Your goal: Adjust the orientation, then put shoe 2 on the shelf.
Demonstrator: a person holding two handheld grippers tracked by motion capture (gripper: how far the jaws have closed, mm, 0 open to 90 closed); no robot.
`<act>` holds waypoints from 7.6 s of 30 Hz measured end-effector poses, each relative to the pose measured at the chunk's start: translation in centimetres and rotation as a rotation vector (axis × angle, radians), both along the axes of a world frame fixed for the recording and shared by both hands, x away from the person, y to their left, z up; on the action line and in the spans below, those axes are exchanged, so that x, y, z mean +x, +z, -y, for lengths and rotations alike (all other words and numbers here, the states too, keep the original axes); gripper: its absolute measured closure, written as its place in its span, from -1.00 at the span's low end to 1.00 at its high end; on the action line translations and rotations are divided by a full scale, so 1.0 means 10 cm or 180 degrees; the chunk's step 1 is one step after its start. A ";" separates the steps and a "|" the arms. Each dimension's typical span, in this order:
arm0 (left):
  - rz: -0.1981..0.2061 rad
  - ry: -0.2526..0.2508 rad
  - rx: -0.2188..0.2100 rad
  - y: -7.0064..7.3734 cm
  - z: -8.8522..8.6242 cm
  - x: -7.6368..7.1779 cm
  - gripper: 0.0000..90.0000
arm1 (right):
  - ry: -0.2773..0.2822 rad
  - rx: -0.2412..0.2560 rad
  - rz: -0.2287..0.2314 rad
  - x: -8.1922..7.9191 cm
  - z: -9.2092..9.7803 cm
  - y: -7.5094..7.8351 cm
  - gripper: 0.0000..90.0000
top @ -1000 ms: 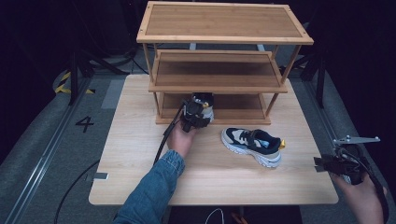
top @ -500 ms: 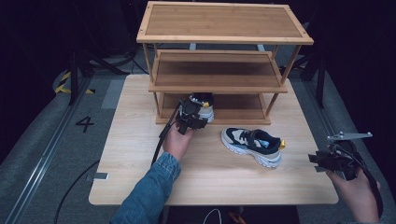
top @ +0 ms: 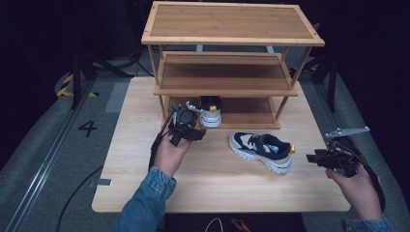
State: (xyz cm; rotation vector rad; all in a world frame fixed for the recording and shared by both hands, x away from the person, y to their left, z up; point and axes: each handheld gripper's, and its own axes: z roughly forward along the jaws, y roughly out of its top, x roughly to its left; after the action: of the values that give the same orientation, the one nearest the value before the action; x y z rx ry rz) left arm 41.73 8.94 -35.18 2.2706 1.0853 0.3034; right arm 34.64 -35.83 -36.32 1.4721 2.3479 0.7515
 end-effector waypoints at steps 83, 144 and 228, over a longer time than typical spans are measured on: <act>-0.0603 0.0272 0.0298 -0.15 -0.61 -0.09 -0.04 | 0.1502 0.0182 -0.0350 0.06 -1.57 -0.29 0.14; -0.0620 0.0726 0.0201 -0.25 -1.21 -0.51 -0.27 | 0.1419 -0.0307 -0.0188 1.33 -2.04 -0.18 0.53; -0.0738 0.0710 0.0197 -0.24 -1.22 -0.38 -0.44 | 0.0834 -0.0270 0.0658 1.34 -1.81 -0.39 0.66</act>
State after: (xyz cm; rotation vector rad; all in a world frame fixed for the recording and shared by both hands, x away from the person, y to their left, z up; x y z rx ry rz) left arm 37.94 21.15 -37.62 2.2828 1.4718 0.1665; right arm 48.08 -17.74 -40.21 1.0115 2.4036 0.8124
